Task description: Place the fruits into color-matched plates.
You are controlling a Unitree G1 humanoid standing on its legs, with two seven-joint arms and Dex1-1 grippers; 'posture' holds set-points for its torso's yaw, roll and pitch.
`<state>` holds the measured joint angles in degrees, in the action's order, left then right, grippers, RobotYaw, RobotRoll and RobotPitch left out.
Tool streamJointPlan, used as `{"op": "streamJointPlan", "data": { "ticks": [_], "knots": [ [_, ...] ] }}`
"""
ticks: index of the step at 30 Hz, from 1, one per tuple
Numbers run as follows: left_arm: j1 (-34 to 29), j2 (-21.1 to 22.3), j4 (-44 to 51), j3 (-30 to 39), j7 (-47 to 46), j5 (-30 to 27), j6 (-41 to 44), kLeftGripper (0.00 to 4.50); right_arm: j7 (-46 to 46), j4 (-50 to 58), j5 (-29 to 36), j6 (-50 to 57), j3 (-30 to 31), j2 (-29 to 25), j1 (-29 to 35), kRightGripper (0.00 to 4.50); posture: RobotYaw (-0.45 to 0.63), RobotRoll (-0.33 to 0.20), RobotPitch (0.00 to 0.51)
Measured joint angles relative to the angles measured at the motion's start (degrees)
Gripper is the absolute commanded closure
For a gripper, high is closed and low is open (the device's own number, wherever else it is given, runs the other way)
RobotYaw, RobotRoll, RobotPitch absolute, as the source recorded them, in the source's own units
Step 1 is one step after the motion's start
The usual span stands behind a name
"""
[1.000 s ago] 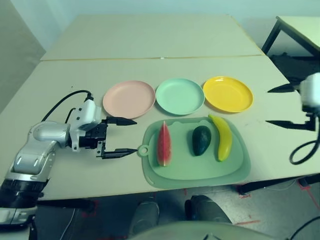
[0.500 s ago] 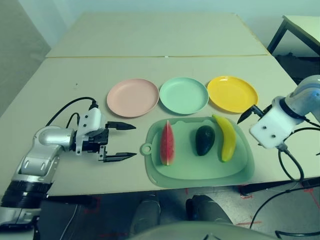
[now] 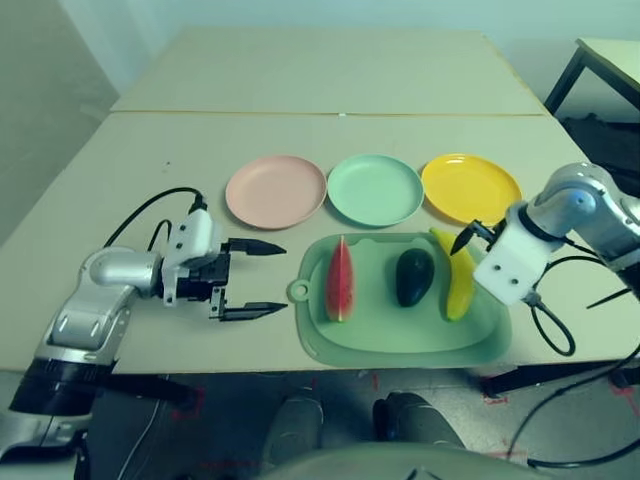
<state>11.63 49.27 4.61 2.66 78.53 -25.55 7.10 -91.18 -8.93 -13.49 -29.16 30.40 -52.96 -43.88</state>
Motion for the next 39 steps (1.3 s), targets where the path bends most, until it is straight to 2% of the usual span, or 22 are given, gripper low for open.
{"op": "streamJointPlan", "data": {
  "ticks": [11,15,20,30,35,39],
  "knots": [
    [3.90,0.34,2.47,-0.01,-0.54,-1.45,4.41,0.03,0.52,1.32,-2.28,0.66,0.16,1.63,1.46,0.00,0.08,0.000,0.088],
    [2.95,0.49,2.72,0.00,-0.69,-1.25,4.35,0.00,0.88,0.13,-3.73,0.26,0.83,2.51,2.13,0.95,0.09,0.000,0.091],
    [2.65,0.95,3.71,0.03,-1.12,-1.23,4.35,0.00,0.45,-1.71,-5.01,-0.44,1.92,2.38,2.35,2.84,0.09,0.000,0.091],
    [2.18,1.58,3.72,0.20,-1.13,-1.07,3.81,0.00,-1.17,-5.36,-4.97,0.30,2.05,-0.31,1.26,2.91,0.08,0.000,0.082],
    [3.21,1.18,2.87,0.39,-2.03,-1.38,4.03,0.00,-0.81,-12.17,-5.66,1.02,1.91,0.98,-7.51,2.91,0.07,0.000,0.075],
    [4.24,0.55,1.98,0.95,-3.38,-2.04,5.44,0.00,3.33,-23.12,-9.63,-1.26,1.98,4.26,-15.69,2.91,0.08,0.000,0.070]
  ]
}}
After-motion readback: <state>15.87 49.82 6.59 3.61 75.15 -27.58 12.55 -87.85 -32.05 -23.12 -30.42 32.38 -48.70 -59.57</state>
